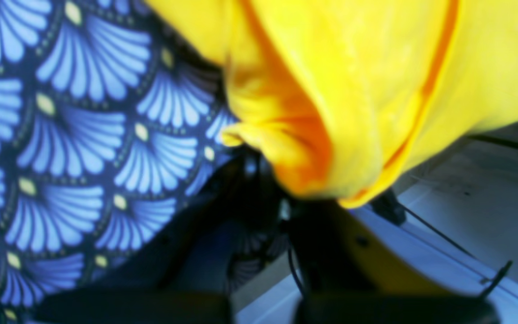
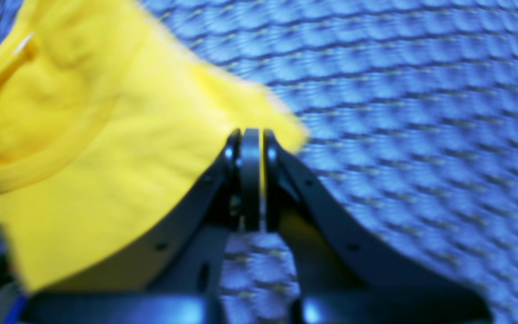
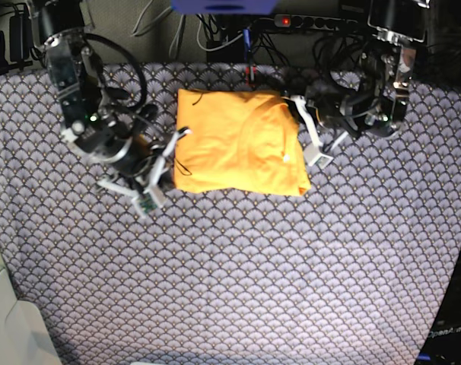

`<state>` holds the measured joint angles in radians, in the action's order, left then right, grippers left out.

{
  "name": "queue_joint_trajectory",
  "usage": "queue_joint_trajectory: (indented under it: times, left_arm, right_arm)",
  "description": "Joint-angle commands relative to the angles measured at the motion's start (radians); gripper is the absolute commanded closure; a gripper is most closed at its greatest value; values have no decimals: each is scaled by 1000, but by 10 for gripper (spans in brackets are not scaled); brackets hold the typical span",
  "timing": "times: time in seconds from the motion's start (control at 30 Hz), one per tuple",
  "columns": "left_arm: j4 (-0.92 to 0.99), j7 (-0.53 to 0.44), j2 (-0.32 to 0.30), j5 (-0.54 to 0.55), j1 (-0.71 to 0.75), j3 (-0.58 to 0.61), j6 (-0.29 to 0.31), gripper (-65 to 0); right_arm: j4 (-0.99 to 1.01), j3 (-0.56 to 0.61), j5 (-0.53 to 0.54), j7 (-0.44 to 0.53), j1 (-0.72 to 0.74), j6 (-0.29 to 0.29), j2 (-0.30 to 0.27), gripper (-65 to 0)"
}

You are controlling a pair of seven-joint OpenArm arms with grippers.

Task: Fold the T-shirt properly
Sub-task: 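Grasp the bundle sides with both grippers and square it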

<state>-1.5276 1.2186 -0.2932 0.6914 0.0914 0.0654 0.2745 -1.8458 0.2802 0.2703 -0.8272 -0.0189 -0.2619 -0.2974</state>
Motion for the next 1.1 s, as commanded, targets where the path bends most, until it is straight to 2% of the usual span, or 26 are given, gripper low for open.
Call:
queue_joint_trajectory:
  times: [0.0,0.27,0.33,0.5,0.67,0.87,1.0,1.07]
  left_arm:
    - [16,-7,-1,-63,1,3,-16,0]
    - [22,2,5,-63,-26,-5,-16,0]
    - [22,2,27,-65,-35,-6,-16,0]
    - [22,0,39,-65,-45,-8,-17,0]
    - [106,-9,58,-65,-88,-9,-17,0]
    - [224,-59,84,-63,-175,-11,-17,0]
    - [276,-93,107,-55,-252,-12,-17,0]
    - [319,-93,128,-60,-302,-51,-17,0]
  right_arm:
    - [-16,-9,14,24,23,-4,-3,0]
    - [123,-14,13,61,138,-162,0,0]
    - [185,-11,13,62,172,-185,2,0]
    - [297,18,13,148,187,-192,-1,0]
    - [347,73,13,168,168,-192,-3,0]
    - [268,118,13,170,58,-204,-42,0]
    - [173,118,13,165,-19,-204,-93,0]
    - [128,116,13,167,-60,-204,-119,0]
